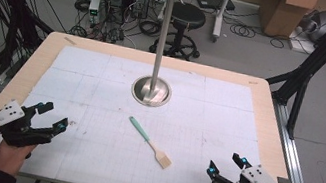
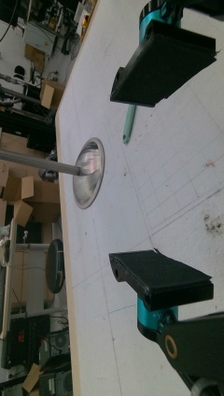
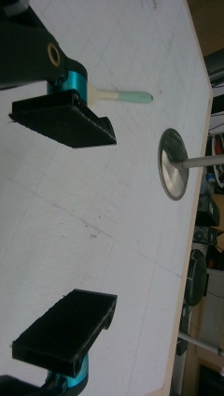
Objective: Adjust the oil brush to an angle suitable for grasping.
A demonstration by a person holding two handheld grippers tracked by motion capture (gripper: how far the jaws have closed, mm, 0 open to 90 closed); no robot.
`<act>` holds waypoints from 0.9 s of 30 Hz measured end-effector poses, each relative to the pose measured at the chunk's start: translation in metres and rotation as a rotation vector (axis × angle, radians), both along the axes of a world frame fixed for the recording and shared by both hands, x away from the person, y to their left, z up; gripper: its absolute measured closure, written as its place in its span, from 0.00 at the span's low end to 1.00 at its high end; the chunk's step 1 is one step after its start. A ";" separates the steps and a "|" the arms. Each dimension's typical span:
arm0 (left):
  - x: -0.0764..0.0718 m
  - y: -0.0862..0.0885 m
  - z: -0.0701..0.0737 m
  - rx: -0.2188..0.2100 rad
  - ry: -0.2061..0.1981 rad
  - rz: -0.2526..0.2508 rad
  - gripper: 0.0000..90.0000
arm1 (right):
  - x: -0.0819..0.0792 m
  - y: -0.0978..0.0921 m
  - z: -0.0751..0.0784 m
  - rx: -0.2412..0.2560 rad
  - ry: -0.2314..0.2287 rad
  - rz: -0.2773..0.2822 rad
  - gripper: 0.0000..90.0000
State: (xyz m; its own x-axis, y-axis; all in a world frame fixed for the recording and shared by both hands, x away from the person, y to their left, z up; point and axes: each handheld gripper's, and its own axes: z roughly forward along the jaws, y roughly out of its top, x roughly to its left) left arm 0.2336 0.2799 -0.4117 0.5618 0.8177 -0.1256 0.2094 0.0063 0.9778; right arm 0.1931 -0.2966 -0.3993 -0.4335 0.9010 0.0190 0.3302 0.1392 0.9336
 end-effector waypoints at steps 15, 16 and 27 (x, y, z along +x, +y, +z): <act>0.002 -0.008 -0.003 0.003 0.003 -0.021 0.21 | -0.002 0.000 0.000 0.014 0.002 0.023 0.20; 0.002 -0.008 -0.003 0.007 0.002 -0.024 0.21 | -0.002 0.001 0.000 0.016 0.000 0.026 0.20; 0.004 -0.008 -0.004 0.007 0.006 -0.032 0.22 | 0.008 0.027 0.015 0.041 -0.025 0.089 0.20</act>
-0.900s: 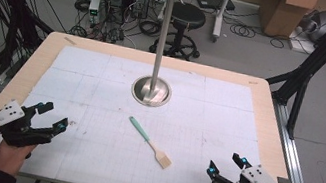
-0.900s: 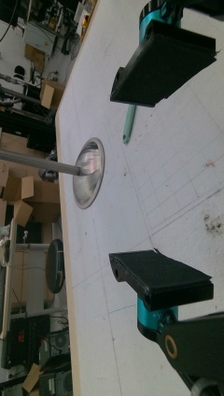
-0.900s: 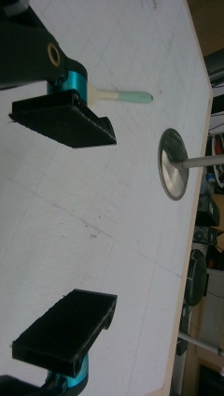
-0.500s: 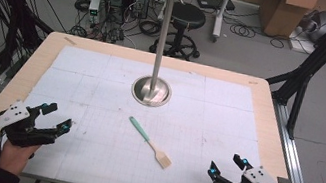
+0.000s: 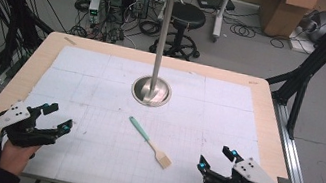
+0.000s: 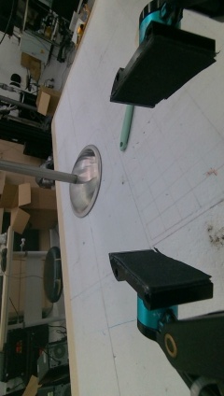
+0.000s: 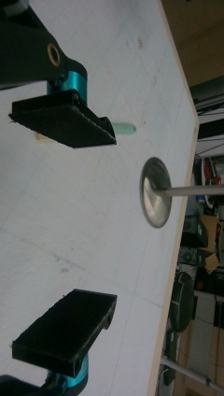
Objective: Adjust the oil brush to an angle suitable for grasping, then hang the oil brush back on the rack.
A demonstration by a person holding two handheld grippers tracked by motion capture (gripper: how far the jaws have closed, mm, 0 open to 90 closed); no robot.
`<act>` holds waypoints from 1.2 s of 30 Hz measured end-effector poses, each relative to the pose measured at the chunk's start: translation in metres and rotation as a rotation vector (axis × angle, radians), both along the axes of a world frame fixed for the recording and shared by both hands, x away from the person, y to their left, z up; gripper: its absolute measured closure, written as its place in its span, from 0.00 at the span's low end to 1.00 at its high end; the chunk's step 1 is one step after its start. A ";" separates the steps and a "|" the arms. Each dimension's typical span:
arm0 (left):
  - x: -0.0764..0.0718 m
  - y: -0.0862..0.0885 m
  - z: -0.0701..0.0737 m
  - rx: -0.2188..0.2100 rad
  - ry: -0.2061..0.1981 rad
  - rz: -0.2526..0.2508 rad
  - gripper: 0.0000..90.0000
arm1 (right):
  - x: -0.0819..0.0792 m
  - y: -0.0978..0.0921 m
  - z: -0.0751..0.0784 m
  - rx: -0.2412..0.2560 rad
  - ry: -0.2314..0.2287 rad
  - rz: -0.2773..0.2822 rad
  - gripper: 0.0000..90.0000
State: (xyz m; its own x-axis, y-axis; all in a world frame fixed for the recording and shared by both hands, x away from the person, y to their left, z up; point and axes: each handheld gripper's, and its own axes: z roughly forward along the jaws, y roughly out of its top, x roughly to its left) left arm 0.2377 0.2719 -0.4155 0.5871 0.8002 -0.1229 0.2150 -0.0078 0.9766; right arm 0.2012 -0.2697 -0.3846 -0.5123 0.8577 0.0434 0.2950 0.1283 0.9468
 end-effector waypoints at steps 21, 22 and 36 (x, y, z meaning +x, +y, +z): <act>0.001 0.005 0.000 -0.015 0.003 0.004 0.22 | 0.021 0.056 0.002 -0.044 0.024 0.102 0.19; 0.001 0.004 0.000 -0.015 0.005 0.003 0.22 | 0.021 0.057 0.002 -0.043 0.027 0.102 0.19; 0.002 0.004 -0.002 -0.016 0.015 0.000 0.22 | 0.050 0.085 -0.008 -0.093 0.133 0.174 0.19</act>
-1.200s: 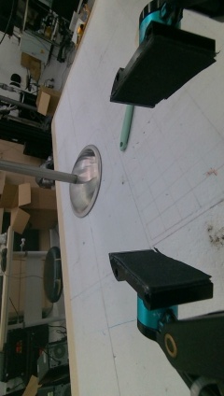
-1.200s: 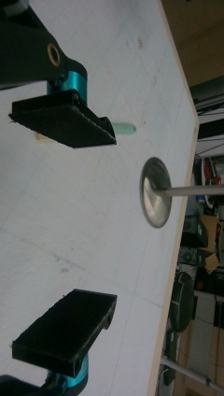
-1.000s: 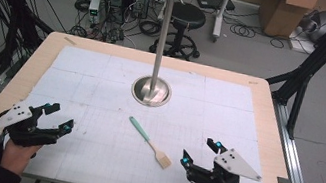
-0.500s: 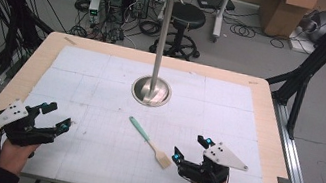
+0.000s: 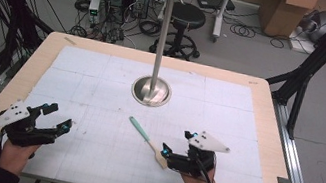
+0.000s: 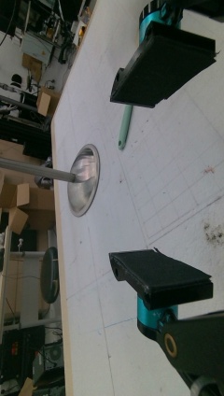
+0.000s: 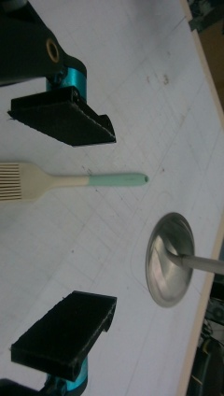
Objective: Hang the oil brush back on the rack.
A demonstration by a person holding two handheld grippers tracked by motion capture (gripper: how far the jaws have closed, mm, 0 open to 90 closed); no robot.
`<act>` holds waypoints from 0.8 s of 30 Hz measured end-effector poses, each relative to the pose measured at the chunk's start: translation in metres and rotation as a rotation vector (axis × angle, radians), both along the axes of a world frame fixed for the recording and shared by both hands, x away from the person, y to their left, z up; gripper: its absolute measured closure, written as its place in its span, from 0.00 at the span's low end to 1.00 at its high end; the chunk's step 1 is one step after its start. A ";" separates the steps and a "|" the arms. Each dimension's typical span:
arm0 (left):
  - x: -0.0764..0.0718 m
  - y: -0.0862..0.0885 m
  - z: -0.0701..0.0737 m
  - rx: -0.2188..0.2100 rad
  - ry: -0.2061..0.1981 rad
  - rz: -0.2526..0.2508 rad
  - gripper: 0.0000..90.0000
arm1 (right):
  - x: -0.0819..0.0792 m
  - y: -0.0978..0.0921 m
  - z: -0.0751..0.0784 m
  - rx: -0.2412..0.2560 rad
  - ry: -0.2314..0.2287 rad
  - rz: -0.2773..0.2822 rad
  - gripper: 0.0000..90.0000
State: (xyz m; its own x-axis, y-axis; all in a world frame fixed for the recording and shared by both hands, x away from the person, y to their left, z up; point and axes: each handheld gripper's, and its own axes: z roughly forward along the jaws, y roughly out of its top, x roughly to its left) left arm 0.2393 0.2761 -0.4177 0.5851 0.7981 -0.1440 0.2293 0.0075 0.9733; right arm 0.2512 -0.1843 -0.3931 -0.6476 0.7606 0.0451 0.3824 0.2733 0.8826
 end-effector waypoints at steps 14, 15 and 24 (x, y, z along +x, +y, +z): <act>0.000 0.004 0.000 -0.010 0.002 -0.001 0.22 | 0.044 0.073 -0.033 -0.273 0.200 0.155 0.37; -0.001 0.004 0.000 -0.008 0.001 0.001 0.22 | 0.046 0.078 -0.036 -0.318 0.217 0.167 0.47; -0.002 0.002 0.000 -0.001 0.004 -0.007 0.22 | 0.043 0.083 -0.038 -0.380 0.224 0.186 0.66</act>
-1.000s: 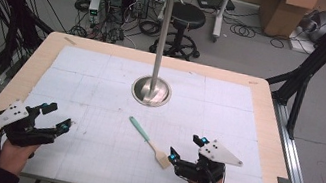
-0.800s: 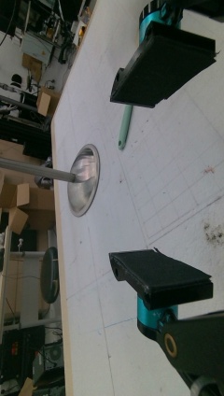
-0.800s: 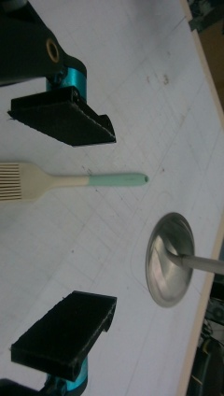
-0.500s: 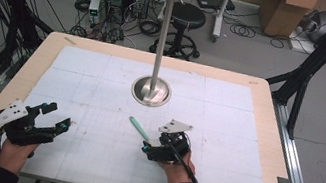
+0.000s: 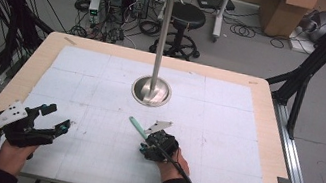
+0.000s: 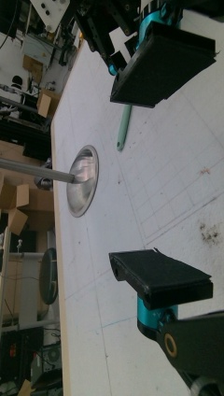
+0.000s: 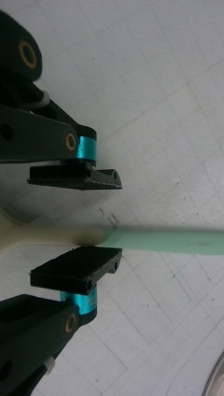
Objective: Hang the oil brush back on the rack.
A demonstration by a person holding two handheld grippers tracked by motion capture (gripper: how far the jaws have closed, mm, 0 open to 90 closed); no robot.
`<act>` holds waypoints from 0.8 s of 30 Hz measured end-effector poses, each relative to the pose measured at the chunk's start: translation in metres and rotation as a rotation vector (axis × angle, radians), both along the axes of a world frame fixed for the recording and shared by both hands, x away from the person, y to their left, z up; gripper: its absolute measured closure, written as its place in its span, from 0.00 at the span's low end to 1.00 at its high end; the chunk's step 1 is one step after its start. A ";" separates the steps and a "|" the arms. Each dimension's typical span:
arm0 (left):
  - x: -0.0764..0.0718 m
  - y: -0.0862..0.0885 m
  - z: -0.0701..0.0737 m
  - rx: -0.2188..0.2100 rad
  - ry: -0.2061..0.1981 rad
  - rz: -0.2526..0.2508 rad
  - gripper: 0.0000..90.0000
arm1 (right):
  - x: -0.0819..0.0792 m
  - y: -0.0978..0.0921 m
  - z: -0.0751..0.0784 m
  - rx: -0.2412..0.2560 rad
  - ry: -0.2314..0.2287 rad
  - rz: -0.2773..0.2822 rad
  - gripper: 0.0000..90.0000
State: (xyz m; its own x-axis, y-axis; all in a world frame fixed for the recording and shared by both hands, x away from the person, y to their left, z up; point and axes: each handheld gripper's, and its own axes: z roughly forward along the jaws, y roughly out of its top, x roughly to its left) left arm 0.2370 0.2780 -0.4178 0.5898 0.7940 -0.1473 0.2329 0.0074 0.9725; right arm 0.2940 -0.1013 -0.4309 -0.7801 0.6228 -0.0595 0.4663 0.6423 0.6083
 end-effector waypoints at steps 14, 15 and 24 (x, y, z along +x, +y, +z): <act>0.002 -0.006 -0.001 0.018 0.006 -0.033 0.22 | 0.003 0.006 0.006 -0.060 0.046 -0.024 0.92; 0.002 -0.007 0.000 0.024 0.005 -0.045 0.22 | 0.004 0.003 0.005 -0.038 0.056 -0.029 0.92; 0.002 -0.016 0.006 -0.048 -0.008 -0.155 0.23 | -0.005 -0.017 0.022 0.166 0.063 0.016 0.92</act>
State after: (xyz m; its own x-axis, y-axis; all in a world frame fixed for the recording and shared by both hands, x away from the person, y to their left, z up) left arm 0.2386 0.2618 -0.4117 0.7059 0.6857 -0.1777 0.2272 0.0185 0.9737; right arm 0.2886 -0.1184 -0.4089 -0.7889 0.6075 0.0926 0.4974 0.5427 0.6768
